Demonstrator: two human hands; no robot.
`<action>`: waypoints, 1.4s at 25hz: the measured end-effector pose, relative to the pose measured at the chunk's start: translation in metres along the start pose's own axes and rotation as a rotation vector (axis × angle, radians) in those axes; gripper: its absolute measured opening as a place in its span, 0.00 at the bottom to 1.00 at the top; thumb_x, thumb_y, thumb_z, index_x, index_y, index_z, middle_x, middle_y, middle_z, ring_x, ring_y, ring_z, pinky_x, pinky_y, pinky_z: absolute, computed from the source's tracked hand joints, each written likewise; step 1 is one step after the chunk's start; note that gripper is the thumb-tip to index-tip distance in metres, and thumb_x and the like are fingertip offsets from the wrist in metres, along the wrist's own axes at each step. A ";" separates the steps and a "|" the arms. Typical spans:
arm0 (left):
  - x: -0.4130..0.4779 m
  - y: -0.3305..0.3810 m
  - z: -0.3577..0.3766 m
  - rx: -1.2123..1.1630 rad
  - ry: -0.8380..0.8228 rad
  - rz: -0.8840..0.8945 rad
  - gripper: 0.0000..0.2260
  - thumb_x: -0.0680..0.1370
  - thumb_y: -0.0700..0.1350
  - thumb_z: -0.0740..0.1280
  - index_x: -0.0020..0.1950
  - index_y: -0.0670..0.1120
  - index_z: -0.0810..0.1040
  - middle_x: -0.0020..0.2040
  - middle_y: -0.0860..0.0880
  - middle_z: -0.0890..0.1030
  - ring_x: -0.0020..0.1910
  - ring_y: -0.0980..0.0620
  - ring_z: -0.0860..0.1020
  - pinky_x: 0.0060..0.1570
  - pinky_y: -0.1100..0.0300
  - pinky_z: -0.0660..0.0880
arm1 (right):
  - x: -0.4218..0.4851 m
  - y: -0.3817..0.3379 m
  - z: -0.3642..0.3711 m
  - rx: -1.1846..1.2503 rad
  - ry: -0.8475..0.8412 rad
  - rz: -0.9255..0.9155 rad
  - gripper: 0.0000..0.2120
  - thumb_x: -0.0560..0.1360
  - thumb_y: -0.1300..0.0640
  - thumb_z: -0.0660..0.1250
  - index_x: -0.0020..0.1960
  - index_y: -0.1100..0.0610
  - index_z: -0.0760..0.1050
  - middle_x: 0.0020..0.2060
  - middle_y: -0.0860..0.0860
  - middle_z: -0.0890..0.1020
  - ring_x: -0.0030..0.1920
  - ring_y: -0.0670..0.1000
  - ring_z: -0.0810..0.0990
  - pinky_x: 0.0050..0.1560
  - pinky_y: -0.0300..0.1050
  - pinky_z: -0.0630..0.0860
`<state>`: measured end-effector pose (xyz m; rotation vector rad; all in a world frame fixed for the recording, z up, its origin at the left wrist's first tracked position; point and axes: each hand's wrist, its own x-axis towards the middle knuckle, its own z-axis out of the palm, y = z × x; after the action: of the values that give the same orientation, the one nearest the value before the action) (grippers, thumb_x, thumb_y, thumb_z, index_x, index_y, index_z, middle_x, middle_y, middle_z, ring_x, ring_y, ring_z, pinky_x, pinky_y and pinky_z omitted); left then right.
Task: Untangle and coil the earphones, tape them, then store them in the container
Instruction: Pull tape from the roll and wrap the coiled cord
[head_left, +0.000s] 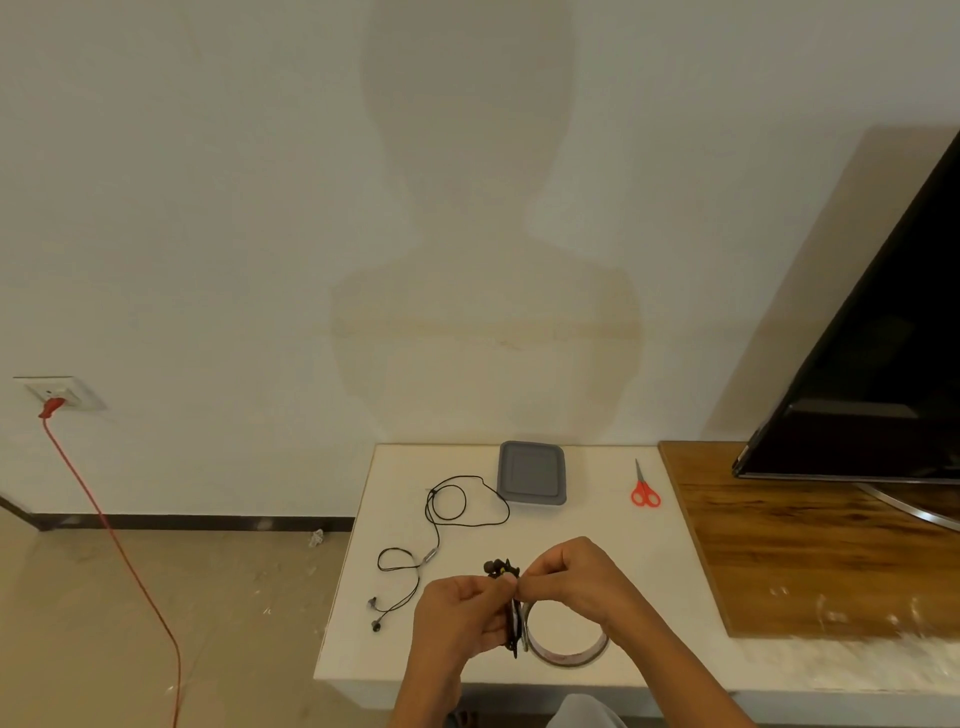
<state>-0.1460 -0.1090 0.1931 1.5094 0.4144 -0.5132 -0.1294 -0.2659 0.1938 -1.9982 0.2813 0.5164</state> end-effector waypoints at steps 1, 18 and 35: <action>0.000 0.000 -0.001 0.002 -0.005 -0.008 0.09 0.75 0.43 0.71 0.48 0.37 0.83 0.39 0.40 0.86 0.40 0.44 0.85 0.40 0.58 0.82 | 0.000 0.000 0.000 -0.003 0.000 -0.002 0.02 0.66 0.53 0.76 0.35 0.50 0.84 0.38 0.47 0.85 0.44 0.47 0.82 0.51 0.45 0.78; 0.005 -0.003 -0.020 -0.250 -0.279 -0.184 0.09 0.78 0.32 0.63 0.52 0.33 0.81 0.50 0.34 0.83 0.48 0.40 0.84 0.42 0.55 0.82 | 0.000 0.002 -0.007 -0.022 -0.108 -0.103 0.03 0.68 0.54 0.74 0.40 0.53 0.85 0.40 0.50 0.86 0.47 0.51 0.83 0.57 0.50 0.78; 0.013 0.008 -0.014 -0.235 -0.199 -0.191 0.06 0.76 0.31 0.66 0.50 0.35 0.80 0.42 0.37 0.85 0.35 0.46 0.84 0.32 0.59 0.81 | 0.000 -0.008 -0.014 0.104 -0.151 -0.180 0.02 0.70 0.59 0.73 0.40 0.52 0.84 0.36 0.45 0.84 0.44 0.45 0.82 0.56 0.44 0.76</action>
<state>-0.1296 -0.0954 0.1923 1.1867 0.4490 -0.7325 -0.1227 -0.2742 0.2055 -1.8518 0.0329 0.5237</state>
